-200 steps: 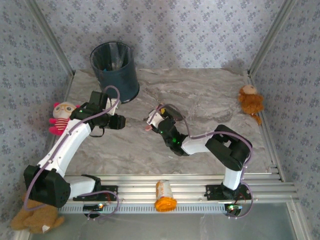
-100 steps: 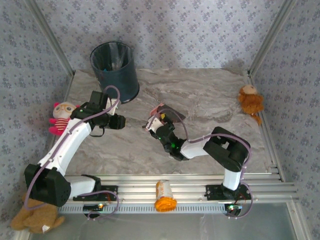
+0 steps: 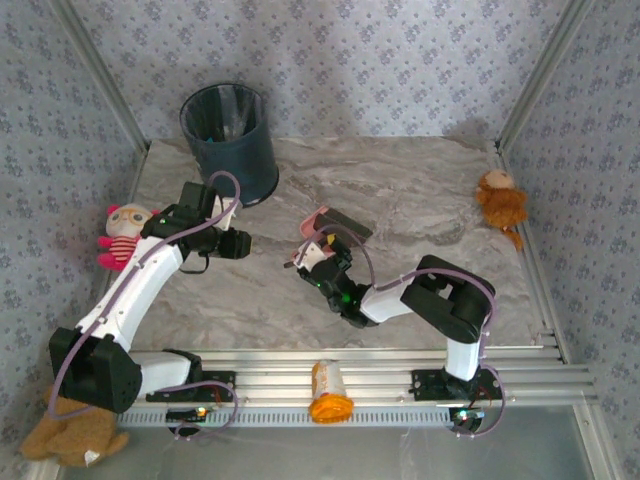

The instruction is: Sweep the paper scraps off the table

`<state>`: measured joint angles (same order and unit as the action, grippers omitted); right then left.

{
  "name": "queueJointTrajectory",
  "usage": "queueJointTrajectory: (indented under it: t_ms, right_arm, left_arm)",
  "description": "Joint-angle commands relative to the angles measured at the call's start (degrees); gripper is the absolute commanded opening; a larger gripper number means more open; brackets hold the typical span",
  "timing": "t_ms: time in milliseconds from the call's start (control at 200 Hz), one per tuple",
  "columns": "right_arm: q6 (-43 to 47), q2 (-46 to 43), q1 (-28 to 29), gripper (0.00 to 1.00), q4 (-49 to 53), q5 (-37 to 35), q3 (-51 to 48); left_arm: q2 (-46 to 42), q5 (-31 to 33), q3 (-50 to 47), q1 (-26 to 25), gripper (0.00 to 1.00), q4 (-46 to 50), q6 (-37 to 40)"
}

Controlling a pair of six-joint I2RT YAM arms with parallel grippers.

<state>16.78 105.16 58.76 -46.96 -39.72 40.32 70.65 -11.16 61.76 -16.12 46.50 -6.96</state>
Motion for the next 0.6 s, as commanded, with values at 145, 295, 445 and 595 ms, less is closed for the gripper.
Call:
queueJointTrajectory:
  t_ms: [145,295,445,595]
  right_arm:
    - [-2.54,0.4,1.21,0.86,-0.68,-2.99,-2.22]
    - [-2.64,0.14,2.02,0.87,-1.02,-3.87,-3.05]
    - [-2.74,-1.16,2.82,0.88,-1.12,-5.12,-4.5]
    - [-4.09,-4.21,3.67,0.88,1.17,-7.87,-6.16]
  left_arm:
    - [0.54,-0.68,0.2,0.3,0.47,1.3,0.86]
    - [0.63,-0.62,0.11,0.37,0.47,1.31,0.96]
    - [0.75,-0.77,0.16,0.34,0.47,1.25,0.98]
    - [0.63,-0.3,0.03,0.31,0.47,1.05,0.42]
